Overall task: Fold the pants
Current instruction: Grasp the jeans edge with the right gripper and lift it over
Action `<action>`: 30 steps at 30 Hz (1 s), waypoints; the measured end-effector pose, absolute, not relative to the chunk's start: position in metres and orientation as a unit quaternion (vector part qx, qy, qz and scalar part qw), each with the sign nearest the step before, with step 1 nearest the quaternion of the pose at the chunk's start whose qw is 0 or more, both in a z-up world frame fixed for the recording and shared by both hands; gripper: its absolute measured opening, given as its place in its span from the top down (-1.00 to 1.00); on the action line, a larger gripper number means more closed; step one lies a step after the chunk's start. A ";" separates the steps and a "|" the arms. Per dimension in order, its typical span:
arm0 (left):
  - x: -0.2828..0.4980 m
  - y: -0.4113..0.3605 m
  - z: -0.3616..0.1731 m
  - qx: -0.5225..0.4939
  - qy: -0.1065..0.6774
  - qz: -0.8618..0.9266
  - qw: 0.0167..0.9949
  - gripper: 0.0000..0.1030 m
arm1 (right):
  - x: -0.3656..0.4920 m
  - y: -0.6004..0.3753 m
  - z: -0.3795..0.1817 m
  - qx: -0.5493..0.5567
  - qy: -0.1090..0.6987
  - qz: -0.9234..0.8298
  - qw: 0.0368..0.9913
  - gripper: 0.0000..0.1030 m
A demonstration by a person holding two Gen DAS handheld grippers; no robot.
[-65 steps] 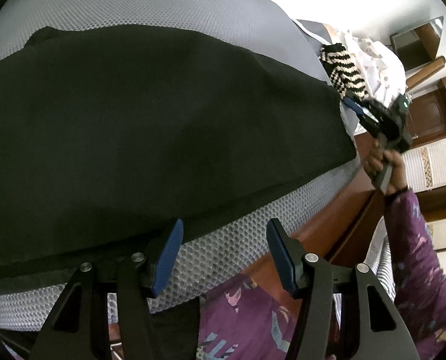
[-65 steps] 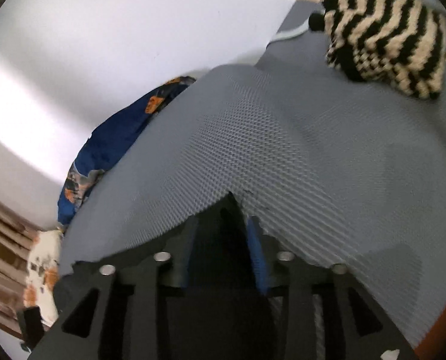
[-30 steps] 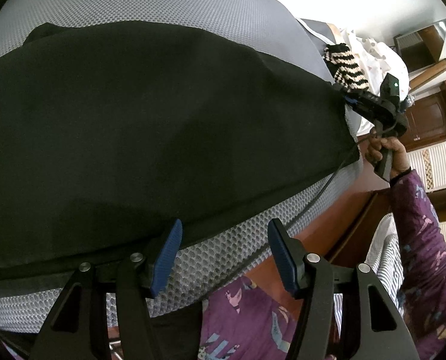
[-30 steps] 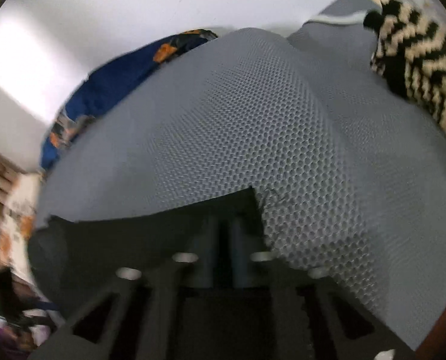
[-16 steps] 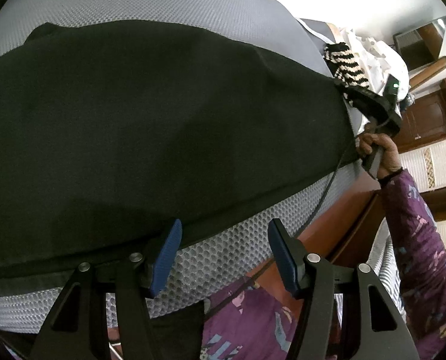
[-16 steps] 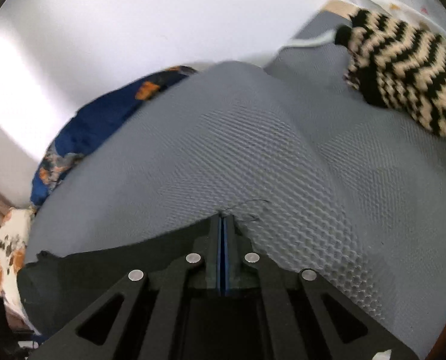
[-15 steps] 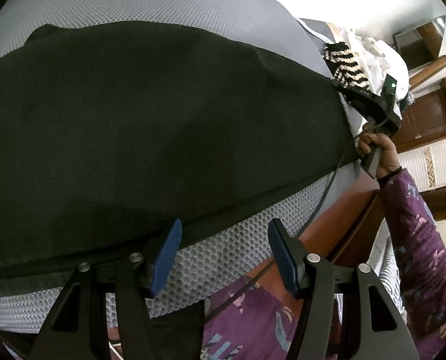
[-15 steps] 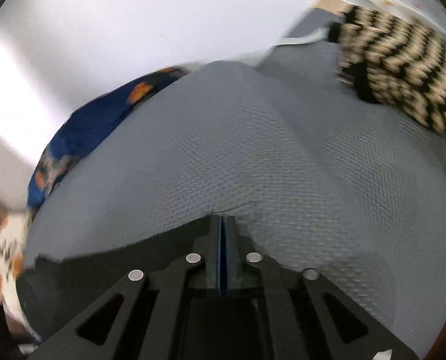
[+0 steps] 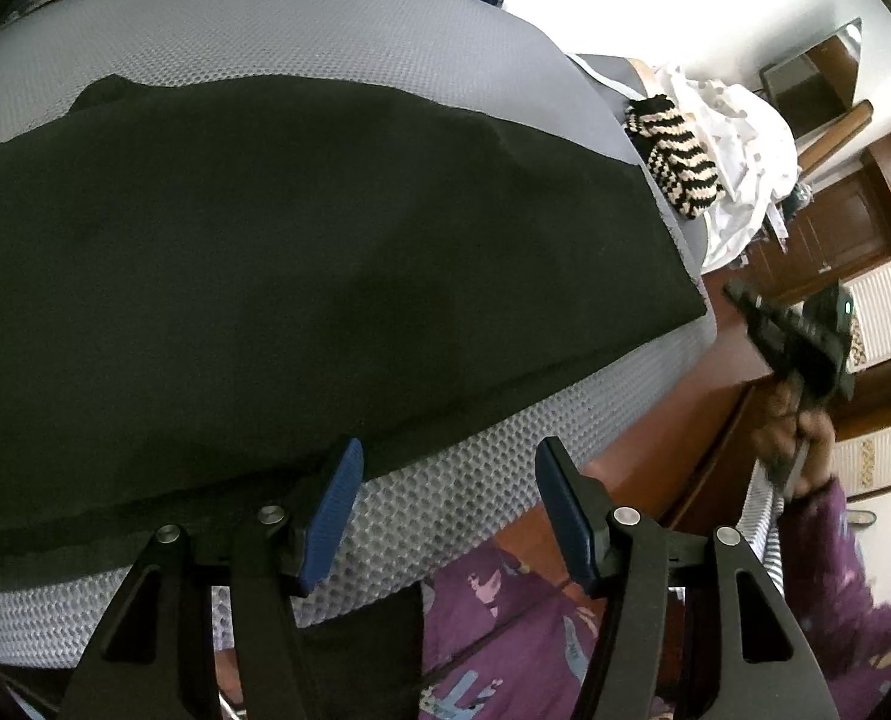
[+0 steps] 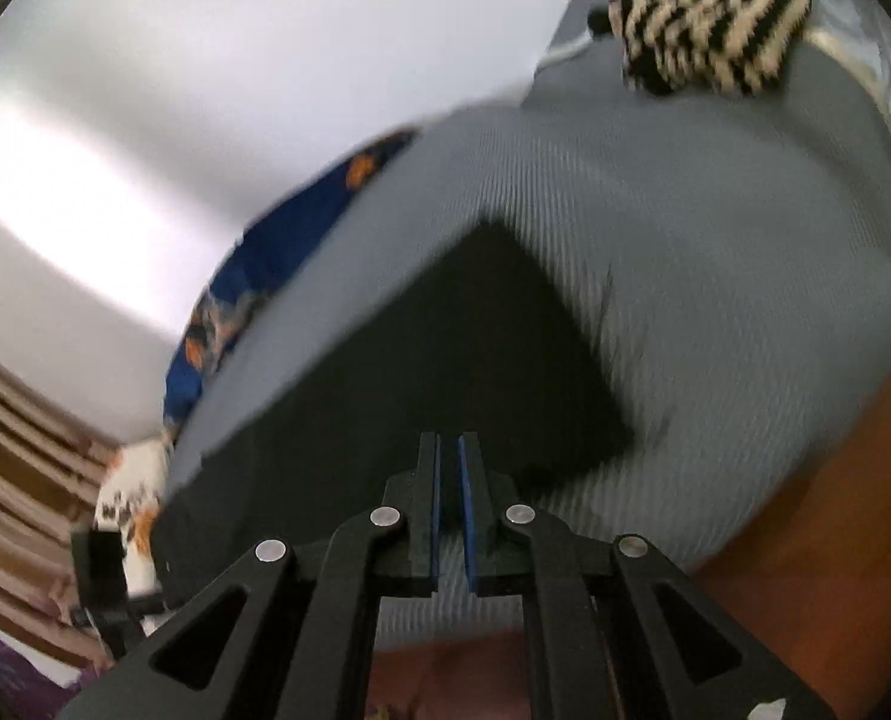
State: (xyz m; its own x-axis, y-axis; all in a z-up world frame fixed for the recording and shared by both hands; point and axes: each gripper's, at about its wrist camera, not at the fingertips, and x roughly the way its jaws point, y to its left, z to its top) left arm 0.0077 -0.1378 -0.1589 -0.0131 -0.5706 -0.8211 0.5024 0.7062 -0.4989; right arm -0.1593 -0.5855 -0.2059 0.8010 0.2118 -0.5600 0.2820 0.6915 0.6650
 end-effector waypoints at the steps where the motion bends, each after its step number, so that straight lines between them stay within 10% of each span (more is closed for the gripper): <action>1: 0.006 -0.137 -0.158 -0.024 0.596 -0.383 0.706 -0.18 | -0.160 -0.576 -0.216 0.403 0.317 -0.011 0.858 0.83; 30: 0.007 -0.064 -0.157 -0.070 0.562 -0.345 0.748 -0.18 | -0.096 -0.413 -0.267 0.573 0.356 0.162 0.720 0.10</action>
State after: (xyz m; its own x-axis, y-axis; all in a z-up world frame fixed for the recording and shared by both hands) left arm 0.0067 -0.0638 -0.1572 0.1288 -0.5955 -0.7929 0.4379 0.7516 -0.4934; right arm -0.0956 -0.4134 -0.2672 0.6941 0.6411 -0.3275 0.1749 0.2911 0.9406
